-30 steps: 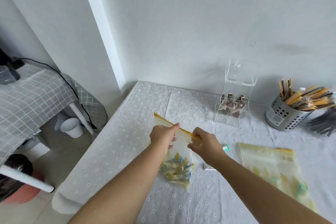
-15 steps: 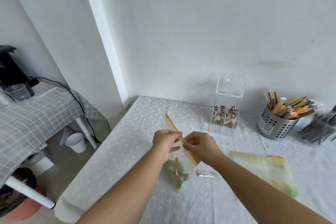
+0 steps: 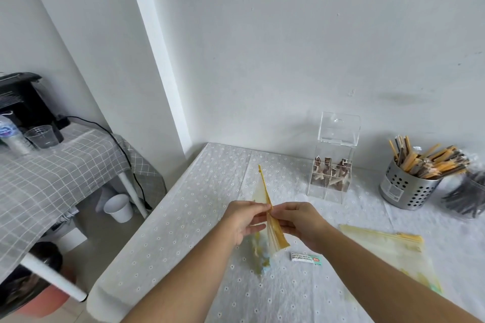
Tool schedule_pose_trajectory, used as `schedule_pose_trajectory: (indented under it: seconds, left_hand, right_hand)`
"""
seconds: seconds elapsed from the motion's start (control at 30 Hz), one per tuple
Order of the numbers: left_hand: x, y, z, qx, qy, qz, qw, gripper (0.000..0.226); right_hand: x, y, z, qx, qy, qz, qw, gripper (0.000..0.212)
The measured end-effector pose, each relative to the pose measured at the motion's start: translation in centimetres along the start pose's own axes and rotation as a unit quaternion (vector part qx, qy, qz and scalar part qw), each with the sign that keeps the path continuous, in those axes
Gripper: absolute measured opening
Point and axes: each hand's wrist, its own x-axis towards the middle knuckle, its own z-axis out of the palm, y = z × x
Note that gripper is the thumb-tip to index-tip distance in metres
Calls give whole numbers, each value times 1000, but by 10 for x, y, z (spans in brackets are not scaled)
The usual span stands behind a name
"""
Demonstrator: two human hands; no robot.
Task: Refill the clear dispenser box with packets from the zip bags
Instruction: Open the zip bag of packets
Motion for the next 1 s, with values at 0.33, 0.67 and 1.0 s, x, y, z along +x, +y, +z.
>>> schedule_pose_trajectory:
  seconds: [0.33, 0.67, 1.0]
  left_hand:
    - [3, 4, -1, 48, -5, 6, 999, 5]
    - [5, 2, 10, 167, -8, 21, 986, 15]
    - [-12, 0, -6, 204, -47, 71, 975, 16]
  right_hand:
    - [3, 5, 2, -35, 19, -6, 999, 6]
    - [9, 9, 10, -63, 58, -43, 995, 15]
    - [13, -2, 4, 4, 84, 3, 996, 13]
